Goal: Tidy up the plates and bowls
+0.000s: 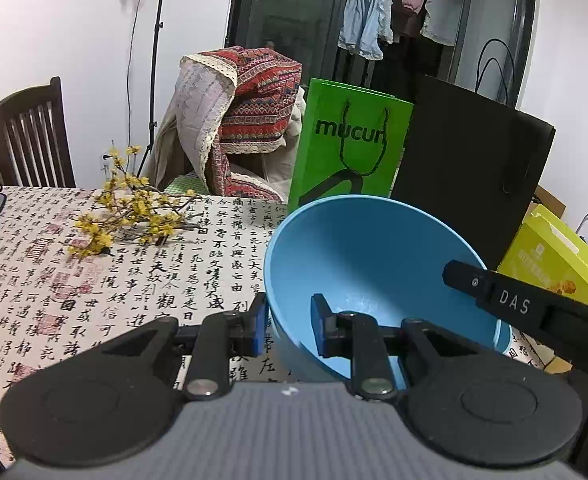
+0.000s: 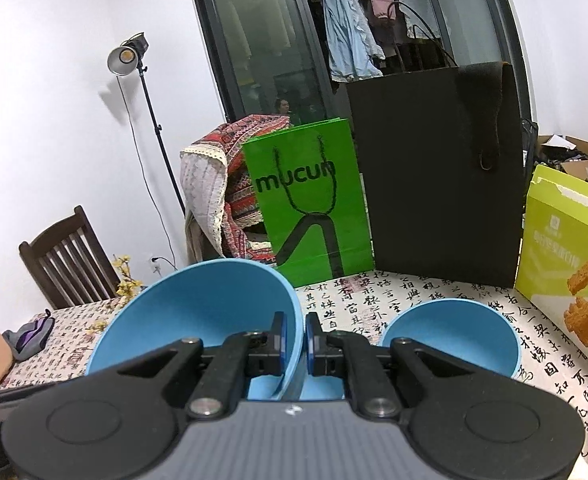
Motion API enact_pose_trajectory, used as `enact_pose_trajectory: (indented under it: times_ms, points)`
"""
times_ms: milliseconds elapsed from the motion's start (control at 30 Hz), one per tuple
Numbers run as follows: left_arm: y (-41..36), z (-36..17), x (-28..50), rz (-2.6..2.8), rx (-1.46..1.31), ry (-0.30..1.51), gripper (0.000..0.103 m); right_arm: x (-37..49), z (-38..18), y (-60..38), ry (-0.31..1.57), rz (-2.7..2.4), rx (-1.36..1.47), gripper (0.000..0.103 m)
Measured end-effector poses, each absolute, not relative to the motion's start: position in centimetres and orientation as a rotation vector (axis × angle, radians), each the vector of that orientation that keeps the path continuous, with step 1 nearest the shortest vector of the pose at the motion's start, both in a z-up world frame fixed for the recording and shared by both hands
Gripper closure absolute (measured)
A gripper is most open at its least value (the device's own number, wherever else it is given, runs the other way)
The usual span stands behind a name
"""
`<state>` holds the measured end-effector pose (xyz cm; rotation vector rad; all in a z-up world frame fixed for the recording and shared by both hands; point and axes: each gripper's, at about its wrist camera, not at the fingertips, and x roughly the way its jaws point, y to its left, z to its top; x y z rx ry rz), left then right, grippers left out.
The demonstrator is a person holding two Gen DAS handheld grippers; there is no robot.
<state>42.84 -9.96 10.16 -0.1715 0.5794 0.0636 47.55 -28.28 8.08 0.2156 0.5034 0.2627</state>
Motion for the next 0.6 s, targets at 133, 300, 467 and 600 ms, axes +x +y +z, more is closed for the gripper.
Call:
enact_pose_trajectory:
  times_ms: [133,300,467,600]
  points:
    - [-9.3,10.5,41.8,0.071,-0.177,0.571,0.080,46.7,8.5,-27.7,0.500,0.271,0.214,0.094]
    - [-8.3,10.6,40.5,0.084,-0.182,0.568,0.080,46.0,8.6,-26.9,0.504,0.287,0.221,0.094]
    - [-7.1,10.7,39.4,0.103,-0.193,0.568,0.080,45.1,8.6,-25.6,0.511,0.306,0.212,0.094]
    - [-6.0,10.6,38.5,0.119,-0.198,0.566,0.080,44.6,8.8,-24.5,0.512,0.322,0.204,0.094]
